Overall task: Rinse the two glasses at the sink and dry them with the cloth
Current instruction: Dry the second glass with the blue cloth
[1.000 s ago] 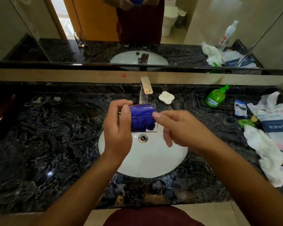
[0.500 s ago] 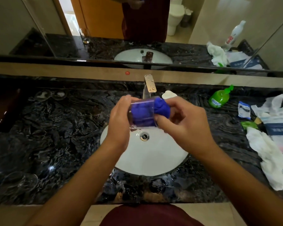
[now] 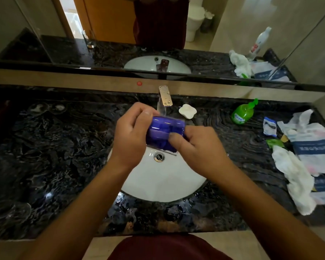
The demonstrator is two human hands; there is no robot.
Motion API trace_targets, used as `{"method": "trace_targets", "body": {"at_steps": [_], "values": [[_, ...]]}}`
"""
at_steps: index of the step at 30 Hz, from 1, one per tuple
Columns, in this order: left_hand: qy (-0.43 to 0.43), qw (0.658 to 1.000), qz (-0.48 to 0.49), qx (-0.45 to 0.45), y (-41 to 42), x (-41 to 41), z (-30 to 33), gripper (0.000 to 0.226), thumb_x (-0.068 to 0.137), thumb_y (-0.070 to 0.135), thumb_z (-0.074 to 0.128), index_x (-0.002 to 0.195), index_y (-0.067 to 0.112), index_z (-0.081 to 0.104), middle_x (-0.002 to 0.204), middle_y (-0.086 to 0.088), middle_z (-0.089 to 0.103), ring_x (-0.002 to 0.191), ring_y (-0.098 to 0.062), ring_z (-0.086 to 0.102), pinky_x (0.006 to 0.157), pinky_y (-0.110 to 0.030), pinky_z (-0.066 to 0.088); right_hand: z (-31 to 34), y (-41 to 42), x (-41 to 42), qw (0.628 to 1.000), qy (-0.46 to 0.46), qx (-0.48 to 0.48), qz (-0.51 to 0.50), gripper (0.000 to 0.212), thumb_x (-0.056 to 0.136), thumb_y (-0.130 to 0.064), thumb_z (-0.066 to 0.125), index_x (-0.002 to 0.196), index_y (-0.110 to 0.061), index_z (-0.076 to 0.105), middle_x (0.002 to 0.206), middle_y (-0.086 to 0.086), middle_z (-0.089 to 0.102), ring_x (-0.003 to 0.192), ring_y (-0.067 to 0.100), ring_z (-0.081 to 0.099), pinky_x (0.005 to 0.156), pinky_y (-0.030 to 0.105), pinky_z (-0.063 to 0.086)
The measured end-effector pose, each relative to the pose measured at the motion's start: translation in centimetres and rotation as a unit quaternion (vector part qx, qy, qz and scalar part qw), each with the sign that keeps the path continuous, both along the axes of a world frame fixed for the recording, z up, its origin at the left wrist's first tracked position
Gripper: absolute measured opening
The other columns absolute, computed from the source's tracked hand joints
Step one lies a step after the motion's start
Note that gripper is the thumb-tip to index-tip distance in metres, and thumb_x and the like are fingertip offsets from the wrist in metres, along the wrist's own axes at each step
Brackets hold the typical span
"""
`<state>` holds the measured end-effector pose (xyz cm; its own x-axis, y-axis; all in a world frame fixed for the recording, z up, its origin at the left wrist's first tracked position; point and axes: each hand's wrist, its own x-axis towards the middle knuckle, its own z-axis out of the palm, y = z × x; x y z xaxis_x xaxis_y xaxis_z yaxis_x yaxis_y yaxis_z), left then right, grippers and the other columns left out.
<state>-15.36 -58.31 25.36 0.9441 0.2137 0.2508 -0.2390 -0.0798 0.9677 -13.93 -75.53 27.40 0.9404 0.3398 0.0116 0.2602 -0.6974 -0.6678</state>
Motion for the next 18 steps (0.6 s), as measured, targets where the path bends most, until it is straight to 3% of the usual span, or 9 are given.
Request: {"method": "trace_targets", "body": {"at_steps": [2,4,7,10,12,13,15,18], "values": [[-0.049,0.998,-0.028,0.013,0.5,0.1,-0.1,0.026,0.097,0.035,0.043,0.095,0.022,0.066,0.084,0.001,0.069,0.074,-0.024,0.066,0.063,-0.032,0.053,0.7,0.0,0.1,0.969,0.22,0.109,-0.008,0.053,0.099,-0.033,0.055,0.048,-0.02,0.054,0.04,-0.002,0.045,0.037,0.014,0.037,0.046,0.027,0.028],[-0.087,0.994,-0.06,0.021,0.7,0.1,-0.2,0.027,0.098,0.029,0.041,0.098,0.018,0.065,0.081,0.003,0.067,0.07,-0.014,0.066,0.062,-0.023,0.051,1.1,-0.3,0.0,0.905,0.385,0.181,0.017,0.053,0.099,-0.029,0.05,0.048,-0.016,0.049,0.039,0.006,0.033,0.035,0.016,0.023,0.043,0.024,0.016],[-0.094,0.994,-0.063,-0.001,0.3,0.4,-0.4,0.033,0.098,0.029,0.038,0.099,0.009,0.064,0.08,-0.002,0.067,0.071,-0.008,0.065,0.065,-0.019,0.049,1.5,-0.9,0.0,0.88,0.417,0.215,0.076,0.048,0.093,-0.034,0.05,0.058,0.0,0.05,0.038,0.004,0.032,0.034,0.015,0.021,0.043,0.028,0.012],[-0.041,0.998,-0.037,-0.023,-0.5,0.5,-1.0,0.035,0.1,0.032,0.038,0.093,0.011,0.064,0.08,-0.008,0.064,0.071,-0.018,0.064,0.064,-0.025,0.05,3.3,-1.5,0.2,0.919,0.336,0.183,0.092,0.05,0.106,-0.026,0.048,0.06,-0.012,0.064,0.044,0.007,0.057,0.034,0.015,0.041,0.043,0.028,0.023],[0.043,0.997,-0.007,-0.061,-1.2,0.4,-1.5,0.036,0.101,0.035,0.041,0.086,0.012,0.065,0.077,-0.007,0.065,0.07,-0.017,0.063,0.061,-0.028,0.05,4.1,-1.9,0.5,0.978,0.16,0.085,0.102,0.026,0.104,-0.033,0.058,0.086,-0.018,0.071,0.064,0.003,0.069,0.05,0.012,0.057,0.046,0.028,0.038],[0.099,0.991,0.008,-0.095,-1.6,0.3,-1.6,0.035,0.101,0.035,0.044,0.084,0.014,0.064,0.075,-0.004,0.066,0.067,-0.015,0.064,0.059,-0.029,0.051,4.1,-2.0,0.5,0.992,0.06,0.003,0.109,0.016,0.1,-0.037,0.064,0.094,-0.023,0.067,0.071,-0.002,0.068,0.059,0.01,0.059,0.053,0.031,0.042],[0.204,0.964,0.03,-0.166,-2.0,0.3,-1.6,0.033,0.104,0.036,0.047,0.08,0.021,0.063,0.068,0.004,0.071,0.063,-0.01,0.068,0.058,-0.028,0.052,3.3,-1.8,0.3,0.986,-0.056,-0.11,0.113,0.018,0.095,-0.041,0.069,0.094,-0.032,0.053,0.078,-0.011,0.059,0.07,0.01,0.052,0.062,0.034,0.035],[0.27,0.942,0.01,-0.2,-1.6,0.7,-1.5,0.03,0.103,0.043,0.049,0.09,0.023,0.066,0.076,0.001,0.076,0.073,-0.018,0.071,0.067,-0.033,0.053,2.1,-1.3,0.1,0.978,-0.144,-0.124,0.089,0.021,0.091,-0.047,0.071,0.097,-0.034,0.056,0.077,-0.02,0.041,0.077,0.01,0.041,0.061,0.025,0.028]]}}
